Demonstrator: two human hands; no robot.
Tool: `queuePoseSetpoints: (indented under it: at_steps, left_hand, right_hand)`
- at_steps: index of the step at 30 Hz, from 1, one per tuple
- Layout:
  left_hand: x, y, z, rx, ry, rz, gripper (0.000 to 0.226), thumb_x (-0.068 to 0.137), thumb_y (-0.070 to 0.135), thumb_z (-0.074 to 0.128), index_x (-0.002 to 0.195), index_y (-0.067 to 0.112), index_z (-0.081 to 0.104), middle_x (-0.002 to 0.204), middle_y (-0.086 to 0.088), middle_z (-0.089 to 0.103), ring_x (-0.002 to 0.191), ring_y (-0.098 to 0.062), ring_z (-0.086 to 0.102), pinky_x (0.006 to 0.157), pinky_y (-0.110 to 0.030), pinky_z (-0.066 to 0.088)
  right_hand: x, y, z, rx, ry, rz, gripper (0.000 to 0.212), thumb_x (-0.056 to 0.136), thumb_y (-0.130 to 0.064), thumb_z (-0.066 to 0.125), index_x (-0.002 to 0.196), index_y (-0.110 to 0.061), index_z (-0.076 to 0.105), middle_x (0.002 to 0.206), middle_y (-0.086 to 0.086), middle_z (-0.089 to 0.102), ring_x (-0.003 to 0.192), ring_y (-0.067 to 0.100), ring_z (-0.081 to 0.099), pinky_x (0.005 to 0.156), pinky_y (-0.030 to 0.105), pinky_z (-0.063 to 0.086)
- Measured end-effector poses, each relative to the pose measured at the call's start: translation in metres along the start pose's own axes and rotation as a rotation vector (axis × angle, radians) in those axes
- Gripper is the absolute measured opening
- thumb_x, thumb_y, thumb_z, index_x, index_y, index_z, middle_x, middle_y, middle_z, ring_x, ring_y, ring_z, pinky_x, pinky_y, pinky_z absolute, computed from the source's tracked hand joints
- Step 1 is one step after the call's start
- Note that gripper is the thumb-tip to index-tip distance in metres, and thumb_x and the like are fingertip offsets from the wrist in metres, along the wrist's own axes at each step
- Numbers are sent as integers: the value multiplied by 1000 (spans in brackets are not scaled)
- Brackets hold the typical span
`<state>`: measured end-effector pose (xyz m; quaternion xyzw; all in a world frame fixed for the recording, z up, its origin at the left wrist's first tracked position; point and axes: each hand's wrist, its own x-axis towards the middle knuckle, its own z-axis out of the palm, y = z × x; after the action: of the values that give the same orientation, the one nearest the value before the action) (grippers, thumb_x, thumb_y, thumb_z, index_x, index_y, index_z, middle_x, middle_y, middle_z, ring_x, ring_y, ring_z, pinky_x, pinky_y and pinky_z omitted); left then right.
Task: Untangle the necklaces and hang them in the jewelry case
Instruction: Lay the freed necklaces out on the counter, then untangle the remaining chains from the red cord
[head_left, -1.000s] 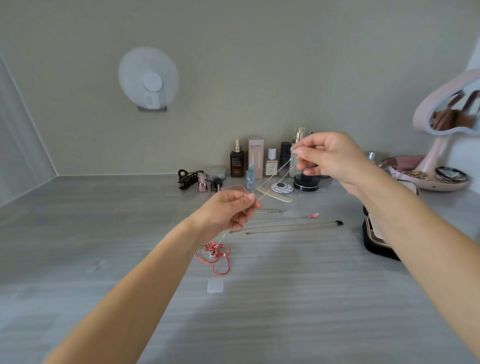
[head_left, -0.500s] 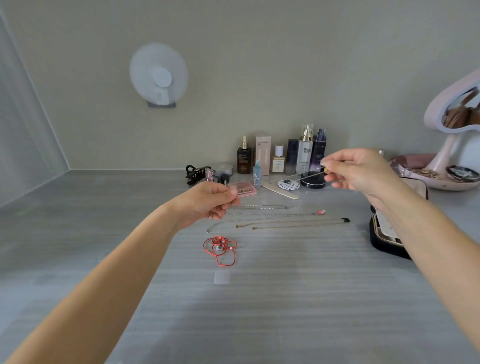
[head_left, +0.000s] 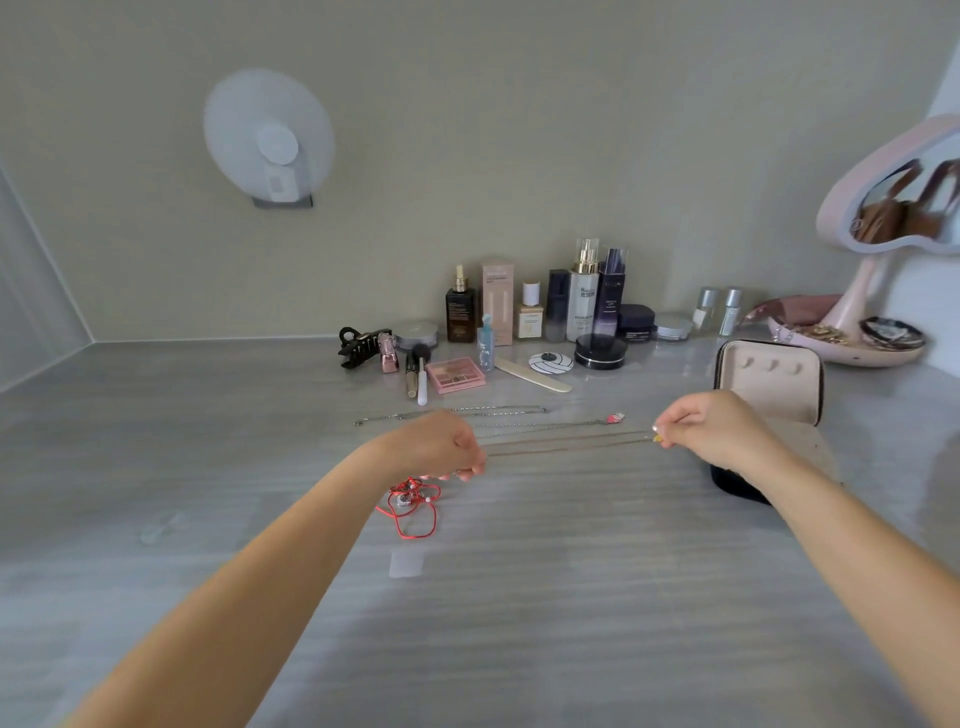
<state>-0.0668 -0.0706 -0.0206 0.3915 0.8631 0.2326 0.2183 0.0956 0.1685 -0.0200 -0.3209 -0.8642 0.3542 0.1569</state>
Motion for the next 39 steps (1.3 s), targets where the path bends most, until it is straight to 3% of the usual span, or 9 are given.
queuePoseSetpoints:
  at_steps: [4,7,15,21,27,30,34,39]
  left_hand:
    - [4,-4,3,72,-3,-33,21,85,22,57,80,5,69,71,-7,61,55,-14,46,49,-19,37]
    - [6,-5,2,85,-15,-55,19,83,20,58,82,5,70,67,-5,57,54,-14,42,49,-19,35]
    - [10,-8,0,61,6,-92,15,83,20,64,91,7,67,59,0,52,48,-9,44,41,-12,36]
    - [10,-20,-5,70,65,-82,9,83,10,60,87,10,68,78,-10,65,60,-13,55,56,-19,44]
    - [6,-28,-5,63,254,-56,12,80,10,65,90,5,69,72,5,59,65,-11,53,60,-19,42]
    - [-2,-31,-9,18,345,-47,8,81,12,64,87,9,68,70,8,57,59,-5,49,54,-18,39]
    - [-20,-37,-16,30,283,-12,9,82,14,63,88,11,69,68,13,54,55,0,47,42,-5,33]
    - [-34,-54,-18,50,223,-69,13,82,15,63,95,14,68,77,8,55,60,-4,49,45,-9,34]
  right_hand:
    - [4,11,7,-174,-27,9,19,79,-15,62,66,-29,64,68,-14,69,84,16,67,88,34,49]
    - [4,12,9,-311,-34,-9,21,83,-21,60,65,-33,60,72,-18,67,88,13,64,93,35,44]
    - [6,19,17,-487,65,-82,17,86,-26,56,76,-33,66,88,-10,70,92,19,62,82,30,32]
    - [7,25,21,-613,146,-143,21,88,-26,52,85,-32,71,83,-5,72,87,21,63,80,31,33]
    - [3,21,22,-639,159,-148,20,88,-27,52,86,-32,71,88,-5,73,91,22,62,85,33,35]
    - [-3,8,23,-569,108,-192,17,87,-29,54,85,-30,71,92,-7,73,94,21,63,87,32,37]
    - [-17,-24,34,-521,-32,-291,16,87,-31,57,89,-27,72,92,-10,71,98,9,60,91,33,40]
    - [-37,-64,68,-374,-218,-409,15,84,-29,62,93,-23,73,93,-7,72,85,12,63,78,25,49]
